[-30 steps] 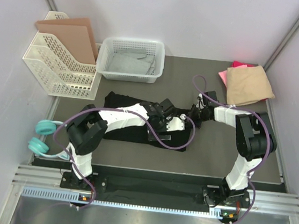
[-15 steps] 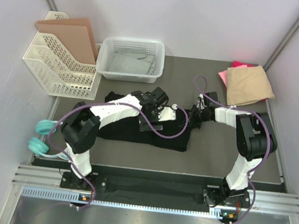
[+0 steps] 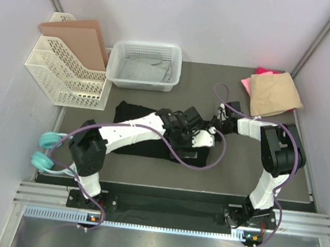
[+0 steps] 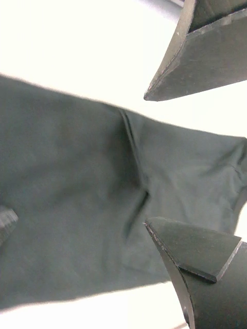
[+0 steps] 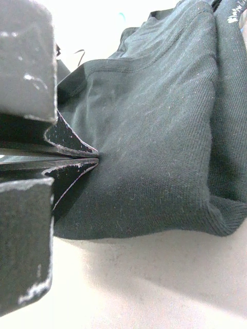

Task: Fold and stack the t-shirts
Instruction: Fold the folded rectangular tshirt in 1/3 of the way

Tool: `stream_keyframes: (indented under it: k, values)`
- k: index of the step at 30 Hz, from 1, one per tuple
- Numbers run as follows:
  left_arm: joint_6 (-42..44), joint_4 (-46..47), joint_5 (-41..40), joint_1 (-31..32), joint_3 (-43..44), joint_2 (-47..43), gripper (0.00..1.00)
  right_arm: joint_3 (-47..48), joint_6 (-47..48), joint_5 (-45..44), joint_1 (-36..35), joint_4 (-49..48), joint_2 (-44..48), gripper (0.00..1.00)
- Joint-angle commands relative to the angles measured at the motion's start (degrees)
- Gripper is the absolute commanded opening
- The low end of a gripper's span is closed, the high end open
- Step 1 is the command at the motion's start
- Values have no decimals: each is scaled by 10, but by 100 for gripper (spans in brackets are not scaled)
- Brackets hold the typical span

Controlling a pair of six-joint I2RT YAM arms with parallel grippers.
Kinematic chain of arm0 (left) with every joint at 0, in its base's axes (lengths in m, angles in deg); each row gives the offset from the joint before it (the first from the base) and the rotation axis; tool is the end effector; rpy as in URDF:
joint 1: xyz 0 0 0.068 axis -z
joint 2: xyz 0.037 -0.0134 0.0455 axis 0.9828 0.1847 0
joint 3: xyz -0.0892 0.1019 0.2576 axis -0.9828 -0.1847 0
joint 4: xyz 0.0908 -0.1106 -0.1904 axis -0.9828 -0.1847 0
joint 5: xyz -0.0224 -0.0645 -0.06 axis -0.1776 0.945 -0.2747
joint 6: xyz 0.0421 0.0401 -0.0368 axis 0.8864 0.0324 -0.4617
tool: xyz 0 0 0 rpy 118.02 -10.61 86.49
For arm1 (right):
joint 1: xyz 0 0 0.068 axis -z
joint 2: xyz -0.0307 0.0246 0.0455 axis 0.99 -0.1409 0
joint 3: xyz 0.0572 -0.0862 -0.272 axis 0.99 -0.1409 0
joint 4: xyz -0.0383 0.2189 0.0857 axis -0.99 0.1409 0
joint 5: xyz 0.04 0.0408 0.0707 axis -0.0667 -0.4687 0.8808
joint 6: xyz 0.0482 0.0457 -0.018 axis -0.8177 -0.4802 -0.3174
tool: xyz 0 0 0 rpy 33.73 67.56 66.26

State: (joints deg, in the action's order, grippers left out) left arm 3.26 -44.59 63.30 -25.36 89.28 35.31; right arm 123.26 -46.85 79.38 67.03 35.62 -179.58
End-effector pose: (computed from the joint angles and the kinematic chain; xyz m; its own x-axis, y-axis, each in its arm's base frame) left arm 0.2082 -0.2899 0.2635 0.0043 0.9270 -0.3750 0.9748 0.0797 0.2084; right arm 0.3189 0.1147 0.1489 -0.9551 0.2899 -0.0609 0.1850 0.7442 0.6418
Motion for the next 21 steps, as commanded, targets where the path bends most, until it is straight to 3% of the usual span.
stream_keyframes:
  k: [1,12,21]
  values:
    - [-33,24,32,15,16,36,99,-20,33,-91,10,47,-27,0]
    - [-17,63,-15,9,-11,97,99,-19,35,-90,10,54,-19,0]
    - [9,62,-52,-37,-86,32,99,-16,39,-88,12,53,-25,0]
